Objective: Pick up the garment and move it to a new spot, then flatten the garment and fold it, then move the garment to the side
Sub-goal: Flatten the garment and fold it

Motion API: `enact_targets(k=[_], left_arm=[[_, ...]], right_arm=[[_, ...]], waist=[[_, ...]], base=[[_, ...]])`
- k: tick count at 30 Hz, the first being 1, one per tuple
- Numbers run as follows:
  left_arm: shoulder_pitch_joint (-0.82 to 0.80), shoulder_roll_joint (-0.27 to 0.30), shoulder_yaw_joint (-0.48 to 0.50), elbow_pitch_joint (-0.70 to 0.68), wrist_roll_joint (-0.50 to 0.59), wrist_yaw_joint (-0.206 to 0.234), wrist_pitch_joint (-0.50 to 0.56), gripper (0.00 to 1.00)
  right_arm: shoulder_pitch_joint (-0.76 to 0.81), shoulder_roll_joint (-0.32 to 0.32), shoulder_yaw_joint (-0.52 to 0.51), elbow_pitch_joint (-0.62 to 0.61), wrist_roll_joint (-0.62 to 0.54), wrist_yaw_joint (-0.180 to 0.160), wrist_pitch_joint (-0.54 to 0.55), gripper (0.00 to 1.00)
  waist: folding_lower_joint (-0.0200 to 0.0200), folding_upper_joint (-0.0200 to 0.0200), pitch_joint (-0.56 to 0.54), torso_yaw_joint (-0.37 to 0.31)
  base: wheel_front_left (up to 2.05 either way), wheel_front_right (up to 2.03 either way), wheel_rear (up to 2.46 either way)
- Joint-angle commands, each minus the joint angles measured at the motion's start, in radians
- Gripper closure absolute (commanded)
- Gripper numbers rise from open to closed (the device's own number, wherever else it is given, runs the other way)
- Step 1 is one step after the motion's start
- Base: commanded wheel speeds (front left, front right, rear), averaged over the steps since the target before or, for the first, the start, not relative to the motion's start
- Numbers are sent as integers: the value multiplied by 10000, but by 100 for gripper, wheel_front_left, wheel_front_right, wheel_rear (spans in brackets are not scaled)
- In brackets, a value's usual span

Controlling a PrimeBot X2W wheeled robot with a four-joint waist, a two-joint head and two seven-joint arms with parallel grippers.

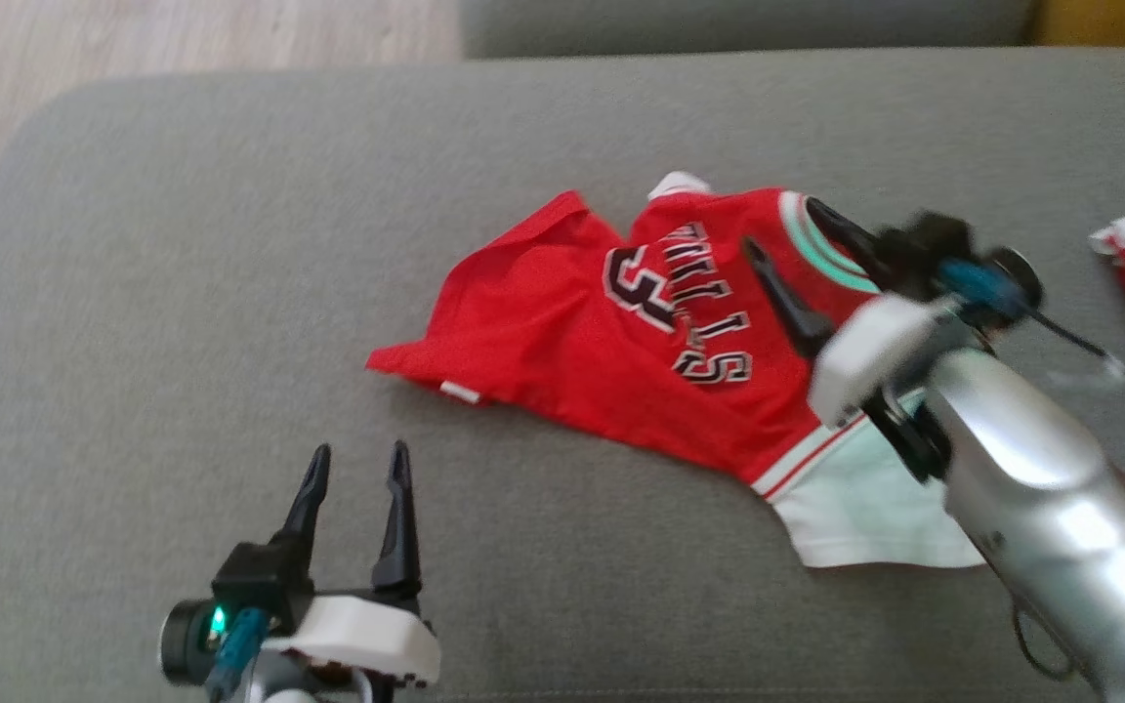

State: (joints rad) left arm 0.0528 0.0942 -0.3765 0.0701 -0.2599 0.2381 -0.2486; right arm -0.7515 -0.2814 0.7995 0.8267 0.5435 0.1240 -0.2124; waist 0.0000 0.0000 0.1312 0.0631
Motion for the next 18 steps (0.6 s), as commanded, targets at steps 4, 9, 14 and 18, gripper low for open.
enact_targets(k=[4, 9, 14, 18], left_arm=[[59, 236, 453, -311, -127, 86, 21, 0], [373, 352, 524, -420, -187, 172, 59, 0], [667, 497, 611, -435, -263, 227, 67, 0], [908, 625, 710, -405, -277, 271, 25, 0]], right_arm=[[1799, -401, -2316, -1733, -1003, 67, -470, 0], [4368, -97, -5075, -4030, -2281, 67, -488, 0], [7339, 877, -7236, -6259, -3682, 67, -491, 0], [8628, 1450, -8088, -7123, -4208, 67, -492, 0]], waist=[[0, 0, -777, -689], [0, 0, -1055, -817], [0, 0, -1312, -785], [0, 0, -1496, -698]], base=[[0, 0, 0], [0, 0, 0], [0, 0, 0], [0, 0, 0]])
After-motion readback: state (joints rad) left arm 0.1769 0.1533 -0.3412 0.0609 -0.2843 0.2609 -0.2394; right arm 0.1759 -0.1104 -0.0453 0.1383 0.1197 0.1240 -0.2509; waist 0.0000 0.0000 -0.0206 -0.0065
